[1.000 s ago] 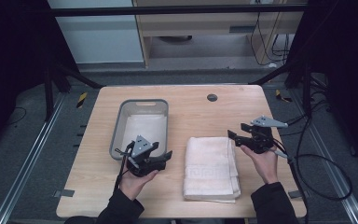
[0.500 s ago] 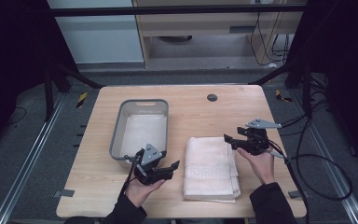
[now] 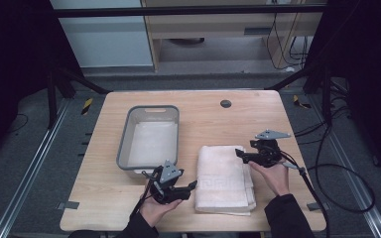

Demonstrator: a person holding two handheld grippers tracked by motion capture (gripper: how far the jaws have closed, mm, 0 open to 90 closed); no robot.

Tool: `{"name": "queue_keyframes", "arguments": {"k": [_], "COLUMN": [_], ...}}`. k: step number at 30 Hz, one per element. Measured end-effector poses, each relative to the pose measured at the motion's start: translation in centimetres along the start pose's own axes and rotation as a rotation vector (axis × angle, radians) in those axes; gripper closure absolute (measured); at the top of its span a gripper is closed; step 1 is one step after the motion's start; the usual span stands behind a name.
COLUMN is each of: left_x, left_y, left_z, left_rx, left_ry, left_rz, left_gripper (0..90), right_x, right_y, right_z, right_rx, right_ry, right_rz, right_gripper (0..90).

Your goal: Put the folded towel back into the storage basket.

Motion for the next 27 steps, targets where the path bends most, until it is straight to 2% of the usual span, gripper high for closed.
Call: {"name": "queue_keyframes", "arguments": {"k": [8,22,27], "left_x": [-1.0,-2.1,-2.7], "left_y": [0.9,2.1,2.6], "left_z": [1.0,3.0,4.0], "left_rx": [-0.005,-0.012,-0.006], "left_ry": [-0.04,-0.094,-0.114], "left_rz": [0.016,0.025,0.032], "left_gripper": [35.9,30.1,29.2], "right_x": [-1.3,-2.8,-3.4], "right_y": [0.6,0.7,0.9], "right_z": [0.9,2.3,2.7], "right_rx": [0.002,0.002,0.017], "right_ry": [-0.029,-0.093,-0.097], "right_rz": [0.035,0.029,0.057], "right_gripper": [28.2,27.7,28.1]}}
Point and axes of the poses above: each handheld gripper's, and its own axes: z roughly forward along the jaws, x roughly out of its top, y roughly to its right, the point moved 10 cm from there along z, roughly forward along the jaws, and after that the axes turned 10 degrees about x, right-handed, at the moved point
